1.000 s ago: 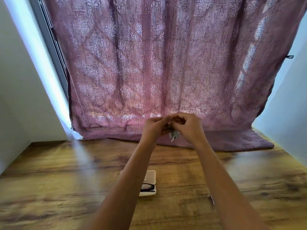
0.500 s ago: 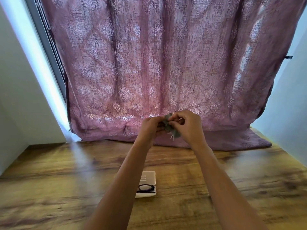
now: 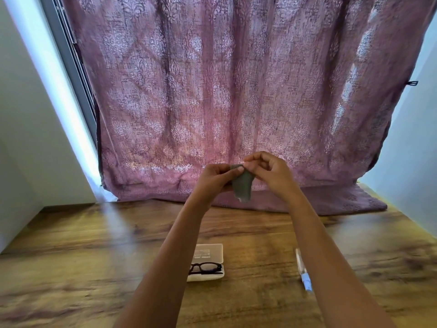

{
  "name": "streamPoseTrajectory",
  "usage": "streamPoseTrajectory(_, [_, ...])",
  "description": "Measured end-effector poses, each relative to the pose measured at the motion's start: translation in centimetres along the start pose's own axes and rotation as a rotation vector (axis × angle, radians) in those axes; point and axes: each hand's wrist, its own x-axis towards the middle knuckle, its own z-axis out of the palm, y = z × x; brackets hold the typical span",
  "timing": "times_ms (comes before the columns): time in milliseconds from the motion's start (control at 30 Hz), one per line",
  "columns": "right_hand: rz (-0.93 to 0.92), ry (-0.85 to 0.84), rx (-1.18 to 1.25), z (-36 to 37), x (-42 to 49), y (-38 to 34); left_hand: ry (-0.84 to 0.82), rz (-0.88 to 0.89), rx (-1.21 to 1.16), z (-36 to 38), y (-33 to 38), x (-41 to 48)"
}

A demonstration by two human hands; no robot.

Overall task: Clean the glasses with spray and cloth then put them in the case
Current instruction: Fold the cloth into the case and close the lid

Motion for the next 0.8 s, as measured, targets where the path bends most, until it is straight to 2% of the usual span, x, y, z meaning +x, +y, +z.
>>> streamPoseTrajectory(133, [0.148,-0.141,0.202,-1.2,-0.2,0.5,0.040,0.009,0.023,-0.1,0.5,0.0])
streamPoseTrajectory(367, [0.265,0.009,0.418,-0.3,-0.2,0.0,0.071,-0.012,-0.027,0.4,0.7,-0.4])
streamPoseTrajectory(567, [0.402,-0.206,0.415,0.3,-1.0,0.6,0.087,-0.037,-0.128,0.2,1.1,-0.4])
streamPoseTrajectory(800, [0.392,-0.047,0.532,0.5,-1.0,0.1,0.062,-0.097,-0.204,-0.1,1.0,-0.3])
